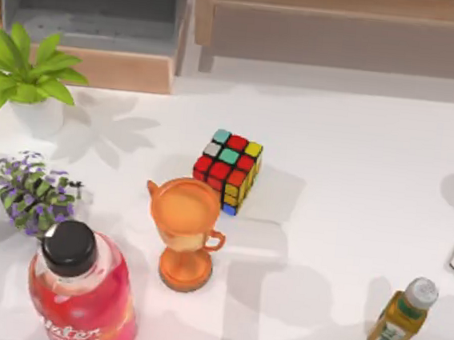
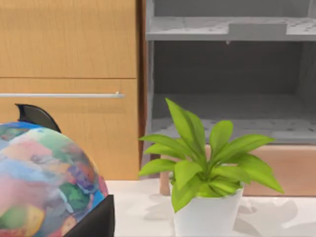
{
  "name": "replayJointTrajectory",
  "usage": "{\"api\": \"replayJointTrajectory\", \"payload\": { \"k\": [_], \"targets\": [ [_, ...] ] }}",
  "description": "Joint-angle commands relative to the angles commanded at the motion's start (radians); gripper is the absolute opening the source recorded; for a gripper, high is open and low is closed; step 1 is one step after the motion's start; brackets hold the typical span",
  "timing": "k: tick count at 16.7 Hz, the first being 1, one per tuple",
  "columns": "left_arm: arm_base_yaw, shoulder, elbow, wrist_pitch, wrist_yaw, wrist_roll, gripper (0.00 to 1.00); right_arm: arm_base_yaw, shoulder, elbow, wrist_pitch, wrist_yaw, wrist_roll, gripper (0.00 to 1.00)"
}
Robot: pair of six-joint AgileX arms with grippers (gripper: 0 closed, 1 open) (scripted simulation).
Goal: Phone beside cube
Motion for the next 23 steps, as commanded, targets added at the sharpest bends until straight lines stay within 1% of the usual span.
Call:
{"api": "replayJointTrajectory", "payload": {
  "k": [5, 12, 16, 23],
  "targets": [
    [0.000, 0.000, 0.000, 0.000, 0.000, 0.000, 1.00, 0.003, 0.000, -0.005, 0.005, 0.000, 0.002, 1.00],
    [0.000, 0.000, 0.000, 0.000, 0.000, 0.000, 1.00, 0.002, 0.081, -0.071, 0.152, 0.000, 0.003, 1.00],
    [0.000, 0.000, 0.000, 0.000, 0.000, 0.000, 1.00, 0.002, 0.083, -0.072, 0.155, 0.000, 0.003, 1.00],
    [0.000, 0.000, 0.000, 0.000, 0.000, 0.000, 1.00, 0.002, 0.083, -0.072, 0.155, 0.000, 0.003, 0.47]
  ]
}}
